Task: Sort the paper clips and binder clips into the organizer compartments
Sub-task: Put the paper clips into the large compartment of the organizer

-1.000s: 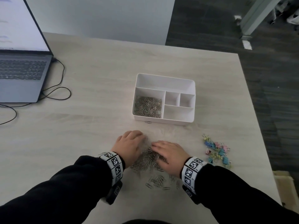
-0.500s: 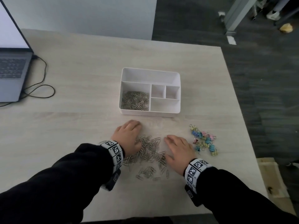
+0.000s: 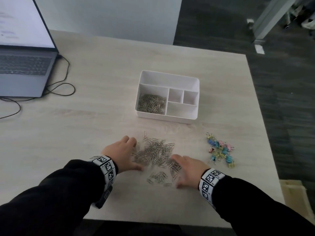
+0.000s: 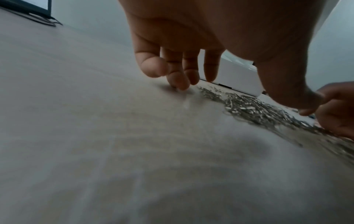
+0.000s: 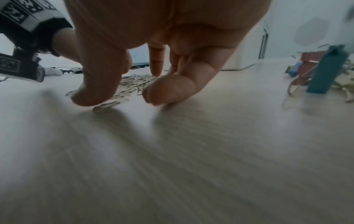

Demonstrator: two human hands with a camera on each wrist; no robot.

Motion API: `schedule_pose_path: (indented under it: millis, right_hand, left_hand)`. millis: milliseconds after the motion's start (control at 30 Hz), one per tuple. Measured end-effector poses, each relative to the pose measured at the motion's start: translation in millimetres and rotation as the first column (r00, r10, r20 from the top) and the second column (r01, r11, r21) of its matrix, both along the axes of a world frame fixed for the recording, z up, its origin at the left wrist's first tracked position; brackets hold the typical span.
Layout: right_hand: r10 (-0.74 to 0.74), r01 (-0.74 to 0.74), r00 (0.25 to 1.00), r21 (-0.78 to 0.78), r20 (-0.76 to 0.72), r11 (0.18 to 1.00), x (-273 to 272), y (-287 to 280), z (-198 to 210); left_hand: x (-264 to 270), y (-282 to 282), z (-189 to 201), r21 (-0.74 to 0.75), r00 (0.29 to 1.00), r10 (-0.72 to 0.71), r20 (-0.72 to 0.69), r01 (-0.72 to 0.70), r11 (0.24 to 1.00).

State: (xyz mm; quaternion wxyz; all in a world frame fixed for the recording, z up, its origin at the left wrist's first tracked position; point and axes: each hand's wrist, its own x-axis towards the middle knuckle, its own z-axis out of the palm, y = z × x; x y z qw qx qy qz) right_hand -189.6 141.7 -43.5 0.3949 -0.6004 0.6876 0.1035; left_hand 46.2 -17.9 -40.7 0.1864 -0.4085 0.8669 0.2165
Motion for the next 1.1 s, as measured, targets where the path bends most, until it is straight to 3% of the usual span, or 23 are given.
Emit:
schedule_pose_path:
  millis: [200, 367, 433, 600, 667, 867, 967, 1100]
  right_hand:
    - [-0.01, 0.012, 1.0, -0.083, 0.023, 0.996, 16, -11, -7]
    - [-0.178, 0.201, 0.977, -0.226, 0.118, 0.953, 25, -18, -7]
    - [-0.214, 0.245, 0.965, -0.233, 0.152, 0.941, 25, -16, -8]
    - [0.081, -0.078, 0.996, -0.094, 0.028, 0.993, 28, -3, -9]
    - [0.094, -0.091, 0.995, -0.107, 0.02, 0.99, 31, -7, -10]
    - [-0.116, 0.132, 0.99, -0.241, 0.08, 0.961, 47, -32, -11]
    - [-0.256, 0.293, 0.952, -0.264, 0.165, 0.919, 41, -34, -7]
    - [-0.343, 0.368, 0.93, -0.318, 0.133, 0.874, 18, -23, -4]
  left_hand:
    - [-12, 40, -1, 0.033, 0.965, -0.207, 0.158, 0.205, 0.978]
    - [-32, 65, -7, 0.057, 0.95, -0.279, 0.141, 0.274, 0.96]
    - [-36, 64, -10, 0.058, 0.962, -0.252, 0.108, 0.247, 0.967]
    - [-32, 50, -14, 0.027, 0.988, -0.153, 0.007, 0.153, 0.988]
    - [-26, 44, -15, 0.041, 0.994, -0.1, -0.045, 0.101, 0.994]
    - [-3, 26, -11, 0.013, 0.983, 0.096, -0.155, -0.095, 0.995]
    - [5, 22, -3, -0.006, 0.974, 0.182, -0.138, -0.184, 0.983]
    - [2, 28, 2, -0.123, 0.988, 0.153, -0.016, -0.153, 0.981]
